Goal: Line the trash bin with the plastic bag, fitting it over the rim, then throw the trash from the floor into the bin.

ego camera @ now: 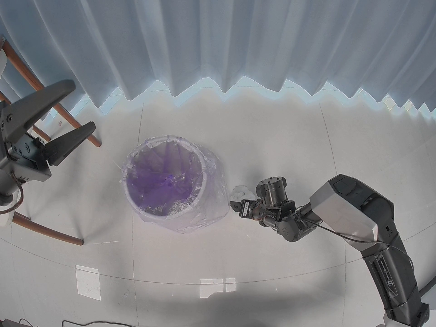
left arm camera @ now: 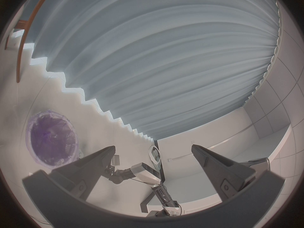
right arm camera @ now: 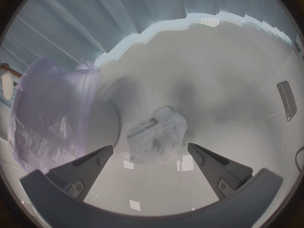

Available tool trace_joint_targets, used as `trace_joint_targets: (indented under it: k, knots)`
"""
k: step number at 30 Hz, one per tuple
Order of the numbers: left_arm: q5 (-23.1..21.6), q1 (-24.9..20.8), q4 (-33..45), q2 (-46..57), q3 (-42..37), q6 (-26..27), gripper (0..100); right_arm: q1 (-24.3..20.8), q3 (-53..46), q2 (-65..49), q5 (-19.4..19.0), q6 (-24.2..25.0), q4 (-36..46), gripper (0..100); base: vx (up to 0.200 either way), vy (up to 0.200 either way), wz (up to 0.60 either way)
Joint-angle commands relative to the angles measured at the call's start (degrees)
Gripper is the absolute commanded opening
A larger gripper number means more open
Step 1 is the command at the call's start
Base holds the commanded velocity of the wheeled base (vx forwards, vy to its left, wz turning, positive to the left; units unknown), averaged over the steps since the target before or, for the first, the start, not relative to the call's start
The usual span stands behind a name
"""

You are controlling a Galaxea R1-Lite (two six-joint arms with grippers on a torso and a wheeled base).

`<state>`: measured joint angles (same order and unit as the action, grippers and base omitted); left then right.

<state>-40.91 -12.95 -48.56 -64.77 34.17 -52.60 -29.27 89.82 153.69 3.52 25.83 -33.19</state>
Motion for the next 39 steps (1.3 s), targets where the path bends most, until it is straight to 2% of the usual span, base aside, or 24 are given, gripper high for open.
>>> trace_joint_targets:
  k: [1,14,20,21,34,39]
  knots:
    - [-0.05,-0.15,-0.05,0.17,-0.24,0.04,100,-0.17,0.27,0.65,-0.01,0.01,0.06,100,0.0,0.0,0.0]
    - [-0.05,-0.24,-0.05,-0.18,-0.6,0.04,100,-0.61,3.96,2.93,-0.01,0.1,2.96,100,0.0,0.0,0.0]
    - [-0.05,-0.24,-0.14,-0.18,-0.6,0.04,100,-0.7,5.19,3.29,-0.1,1.77,3.84,100,0.0,0.0,0.0]
    - [-0.05,-0.24,-0.14,-0.09,-0.6,0.04,100,-0.7,5.1,3.29,-0.1,1.77,3.84,0,0.0,0.0,0.0]
    - [-0.05,-0.24,-0.14,0.17,-0.51,0.04,100,-0.61,4.13,2.85,0.26,2.73,3.93,0,0.0,0.0,0.0]
    - [0.04,-0.24,-0.14,0.26,-0.42,0.04,100,-0.44,0.88,0.3,2.01,3.44,3.58,0,0.0,0.0,0.0]
